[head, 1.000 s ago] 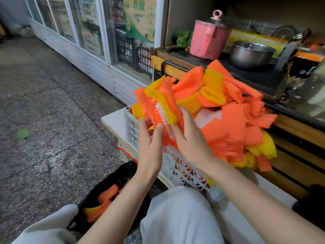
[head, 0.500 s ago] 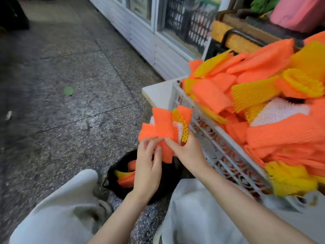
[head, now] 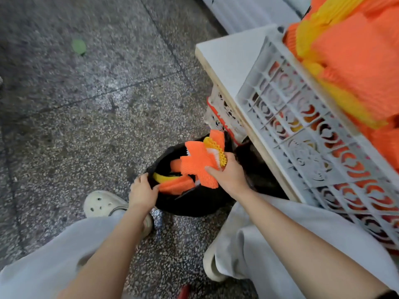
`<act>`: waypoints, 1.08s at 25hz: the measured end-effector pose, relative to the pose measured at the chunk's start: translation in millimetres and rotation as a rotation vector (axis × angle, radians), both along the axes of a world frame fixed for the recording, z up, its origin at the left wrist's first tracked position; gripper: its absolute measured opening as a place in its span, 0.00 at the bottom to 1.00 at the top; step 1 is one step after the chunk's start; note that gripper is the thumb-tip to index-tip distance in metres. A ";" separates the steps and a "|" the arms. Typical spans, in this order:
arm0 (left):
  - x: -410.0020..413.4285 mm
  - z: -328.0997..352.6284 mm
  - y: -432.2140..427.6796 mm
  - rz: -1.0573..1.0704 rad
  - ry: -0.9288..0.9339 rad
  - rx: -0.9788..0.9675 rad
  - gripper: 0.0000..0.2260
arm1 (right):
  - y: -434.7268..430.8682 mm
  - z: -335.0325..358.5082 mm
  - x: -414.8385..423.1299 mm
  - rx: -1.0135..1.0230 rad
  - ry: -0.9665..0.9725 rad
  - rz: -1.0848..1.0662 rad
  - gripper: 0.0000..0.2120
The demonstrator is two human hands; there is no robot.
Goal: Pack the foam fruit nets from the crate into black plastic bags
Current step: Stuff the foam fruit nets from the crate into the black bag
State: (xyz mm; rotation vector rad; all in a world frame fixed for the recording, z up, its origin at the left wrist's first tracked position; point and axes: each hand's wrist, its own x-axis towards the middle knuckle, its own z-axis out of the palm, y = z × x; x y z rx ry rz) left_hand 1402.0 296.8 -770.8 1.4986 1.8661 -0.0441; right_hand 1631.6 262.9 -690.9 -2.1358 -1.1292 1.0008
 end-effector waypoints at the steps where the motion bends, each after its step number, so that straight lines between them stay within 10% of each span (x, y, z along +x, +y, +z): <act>1: -1.3 -9.7 4.5 0.042 -0.006 -0.042 0.28 | 3.5 -9.7 -3.3 -0.035 -0.024 0.029 0.27; 7: -4.4 -43.0 9.7 0.225 -0.091 -0.182 0.25 | -12.3 -53.0 -3.2 -0.317 -0.165 0.270 0.29; 12: 23.5 -10.0 8.2 0.256 -0.159 0.115 0.11 | -25.1 -59.2 4.2 -0.510 -0.269 0.325 0.29; 17: 65.6 41.4 -11.7 0.324 -0.394 0.374 0.07 | 9.8 -35.7 -9.1 0.000 -0.135 0.042 0.26; 27: 75.8 66.2 -12.8 0.463 -0.770 0.407 0.05 | 6.4 -47.5 -0.2 -0.442 -0.752 0.968 0.26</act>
